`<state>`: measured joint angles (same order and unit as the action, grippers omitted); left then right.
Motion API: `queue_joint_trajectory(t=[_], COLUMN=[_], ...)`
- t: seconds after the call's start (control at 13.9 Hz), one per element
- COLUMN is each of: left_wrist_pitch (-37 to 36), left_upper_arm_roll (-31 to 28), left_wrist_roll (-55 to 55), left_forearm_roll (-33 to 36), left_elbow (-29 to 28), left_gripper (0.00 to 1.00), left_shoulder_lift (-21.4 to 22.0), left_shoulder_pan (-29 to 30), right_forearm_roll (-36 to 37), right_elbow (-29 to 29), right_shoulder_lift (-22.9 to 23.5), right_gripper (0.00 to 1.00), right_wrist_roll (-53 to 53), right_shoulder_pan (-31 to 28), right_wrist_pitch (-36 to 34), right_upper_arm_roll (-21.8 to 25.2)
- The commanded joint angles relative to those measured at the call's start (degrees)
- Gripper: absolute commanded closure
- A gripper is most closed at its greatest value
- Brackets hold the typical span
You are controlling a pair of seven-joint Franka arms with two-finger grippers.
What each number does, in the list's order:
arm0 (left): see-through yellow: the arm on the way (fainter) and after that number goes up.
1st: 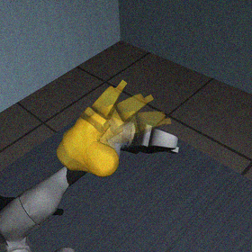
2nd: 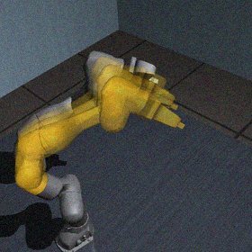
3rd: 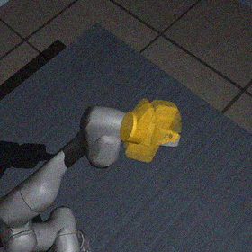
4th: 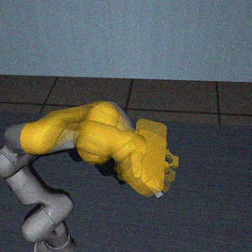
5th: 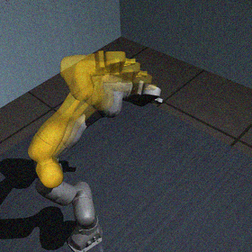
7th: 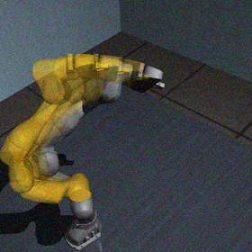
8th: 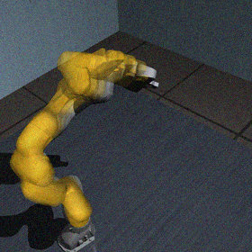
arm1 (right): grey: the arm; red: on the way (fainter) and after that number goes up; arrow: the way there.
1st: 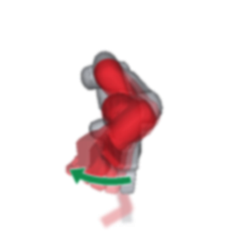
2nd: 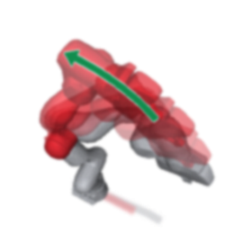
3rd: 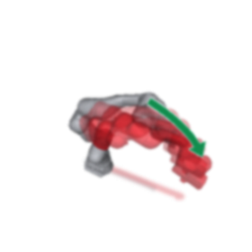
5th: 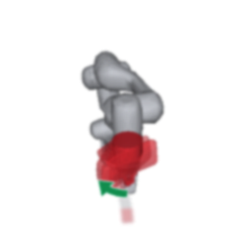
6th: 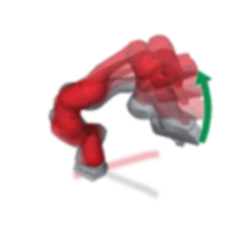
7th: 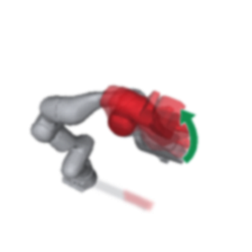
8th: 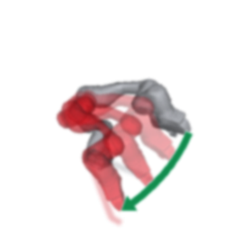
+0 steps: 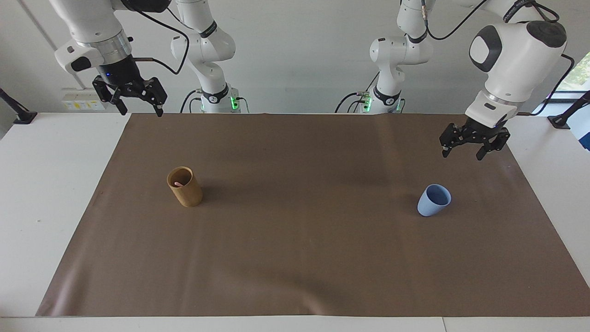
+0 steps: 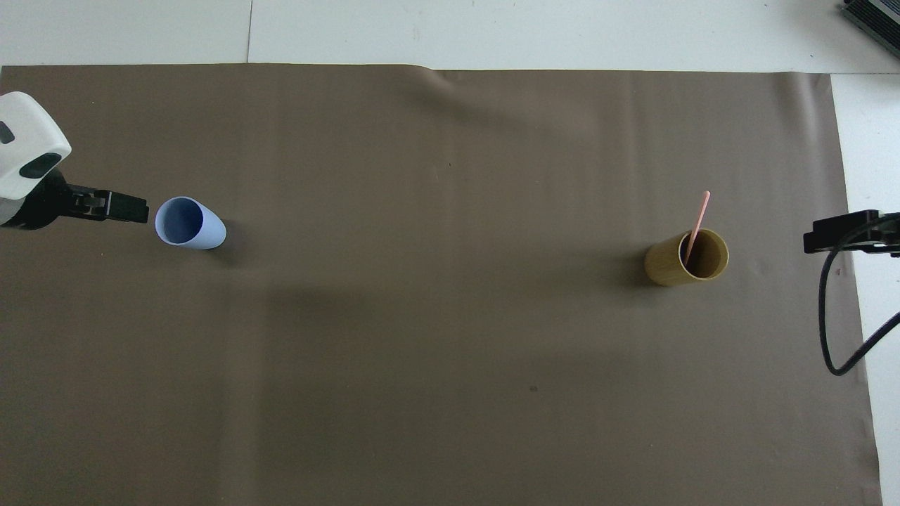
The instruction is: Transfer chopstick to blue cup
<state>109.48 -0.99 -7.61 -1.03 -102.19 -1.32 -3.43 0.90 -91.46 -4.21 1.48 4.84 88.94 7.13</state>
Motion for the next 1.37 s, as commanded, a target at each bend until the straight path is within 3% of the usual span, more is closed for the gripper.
queue_joint_trajectory(t=[0.0,0.5,0.79,1.01,1.08,1.15,1.3], left_wrist_pitch=[7.82,17.51,20.15,22.78,23.14,23.06,22.88], left_upper_arm_roll=[0.28,0.28,0.28,0.37,0.37,0.37,0.37], left_wrist_roll=[-1.44,-5.22,-5.57,-5.66,-5.66,-5.66,-5.66], left_forearm_roll=[-1.08,-3.1,-4.41,-4.5,-4.42,-4.5,-4.5], left_elbow=[-4.59,-6.54,-6.71,-10.13,-11.01,-11.1,-11.02], left_gripper=[0.0,0.0,0.0,0.0,0.07,0.28,0.82], left_shoulder_lift=[-1.75,-10.1,-13.44,-13.54,-13.54,-13.54,-13.54], left_shoulder_pan=[1.49,4.57,4.75,4.58,4.4,4.49,4.49], right_forearm_roll=[-1.16,-1.16,-1.16,-1.16,-1.16,-1.16,-1.16], right_elbow=[0.05,-0.03,-0.03,-0.03,-0.03,-0.03,-0.03], right_shoulder_lift=[-0.45,-0.45,-0.45,-0.45,-0.45,-0.45,-0.45], right_gripper=[0.0,0.0,0.0,0.0,0.0,0.0,0.0], right_wrist_roll=[-1.22,-1.22,-1.22,-1.22,-1.22,-1.3,-1.22], right_shoulder_pan=[-0.53,-0.53,-0.53,-0.53,-0.53,-0.53,-0.53], right_wrist_pitch=[0.09,0.09,0.18,0.18,0.09,0.18,0.18], right_upper_arm_roll=[-0.01,-0.01,-0.01,-0.01,-0.01,-0.01,-0.01])
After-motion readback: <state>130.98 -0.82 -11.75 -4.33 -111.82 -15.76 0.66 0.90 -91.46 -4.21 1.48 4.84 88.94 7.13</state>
